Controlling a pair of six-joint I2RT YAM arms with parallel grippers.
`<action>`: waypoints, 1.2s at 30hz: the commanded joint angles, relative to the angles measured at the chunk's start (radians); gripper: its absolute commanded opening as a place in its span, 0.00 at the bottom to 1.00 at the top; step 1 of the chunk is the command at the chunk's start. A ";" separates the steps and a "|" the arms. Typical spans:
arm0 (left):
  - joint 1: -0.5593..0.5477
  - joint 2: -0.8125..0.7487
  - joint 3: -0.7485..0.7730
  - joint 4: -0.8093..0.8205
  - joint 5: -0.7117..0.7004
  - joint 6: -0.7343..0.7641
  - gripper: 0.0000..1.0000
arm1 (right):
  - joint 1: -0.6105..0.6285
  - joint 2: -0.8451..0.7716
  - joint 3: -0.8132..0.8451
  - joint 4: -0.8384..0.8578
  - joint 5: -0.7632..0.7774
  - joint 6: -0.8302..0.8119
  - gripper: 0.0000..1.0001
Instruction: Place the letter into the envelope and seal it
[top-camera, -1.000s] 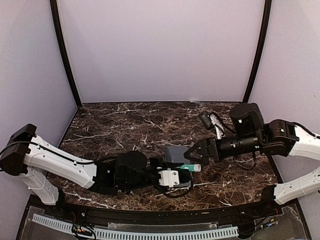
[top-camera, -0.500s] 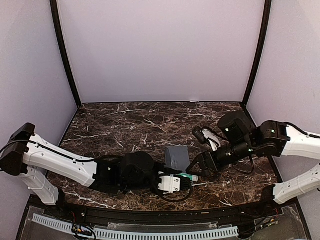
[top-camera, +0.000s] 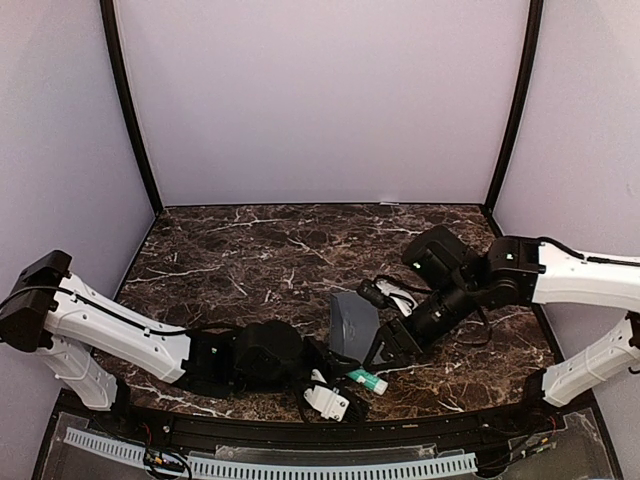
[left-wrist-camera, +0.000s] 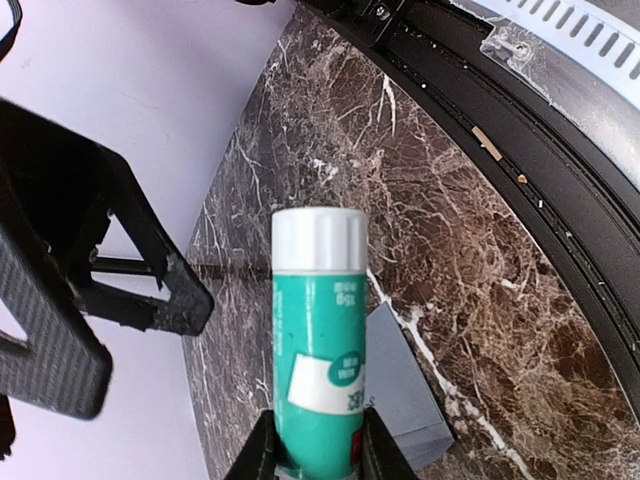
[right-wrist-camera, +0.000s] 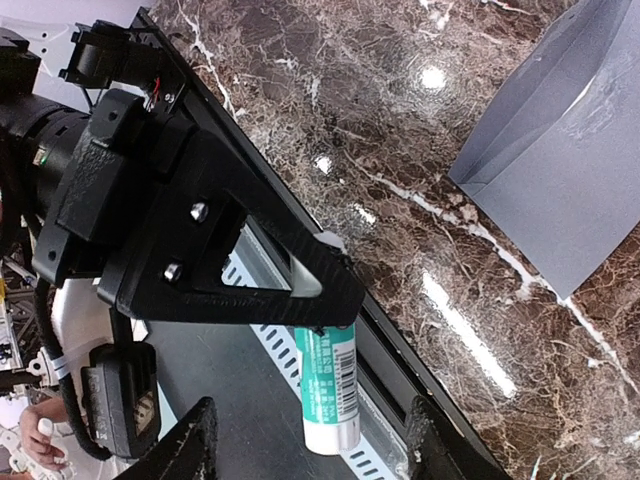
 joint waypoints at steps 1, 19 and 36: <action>-0.009 -0.020 -0.008 0.060 -0.003 0.096 0.00 | 0.000 0.032 0.051 -0.035 -0.025 -0.028 0.60; -0.012 0.008 -0.043 0.131 -0.024 0.162 0.00 | 0.001 0.161 0.045 -0.010 -0.107 -0.062 0.41; -0.013 0.019 -0.064 0.172 -0.030 0.193 0.00 | 0.001 0.238 0.086 -0.004 -0.133 -0.092 0.26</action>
